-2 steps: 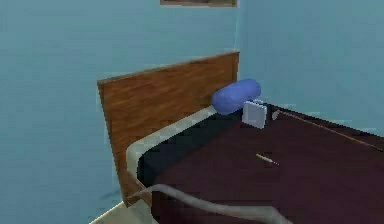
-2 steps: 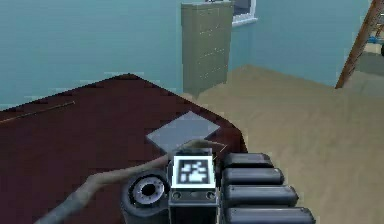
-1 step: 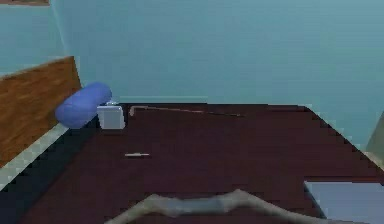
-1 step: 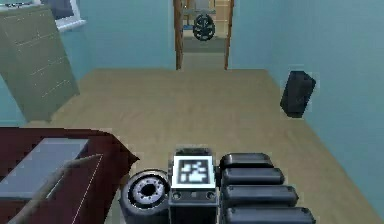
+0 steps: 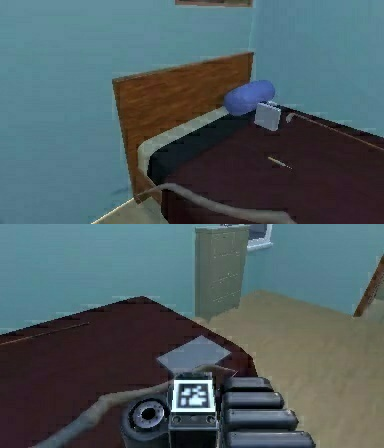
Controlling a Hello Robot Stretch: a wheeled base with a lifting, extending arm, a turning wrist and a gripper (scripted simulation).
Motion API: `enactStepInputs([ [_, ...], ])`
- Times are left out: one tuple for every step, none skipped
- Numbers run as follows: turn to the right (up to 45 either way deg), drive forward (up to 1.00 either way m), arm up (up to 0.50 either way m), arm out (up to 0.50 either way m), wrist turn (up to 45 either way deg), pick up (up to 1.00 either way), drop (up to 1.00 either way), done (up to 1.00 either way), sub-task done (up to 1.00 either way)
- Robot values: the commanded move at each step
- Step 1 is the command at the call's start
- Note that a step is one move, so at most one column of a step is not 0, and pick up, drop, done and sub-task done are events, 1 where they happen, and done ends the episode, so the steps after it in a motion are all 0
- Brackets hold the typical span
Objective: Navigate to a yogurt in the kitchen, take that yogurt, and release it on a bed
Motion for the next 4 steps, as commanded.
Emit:
enactStepInputs([
  [-39.0, 0.00, 0.00, 0.00, 0.0, 0.00, 0.00, 0.00, 0.00],
  [45.0, 0.00, 0.00, 0.00, 0.0, 0.00, 0.00, 0.00, 0.00],
  [30.0, 0.00, 0.00, 0.00, 0.0, 0.00, 0.00, 0.00, 0.00],
  [-45.0, 0.00, 0.00, 0.00, 0.0, 0.00, 0.00, 0.00, 0.00],
])
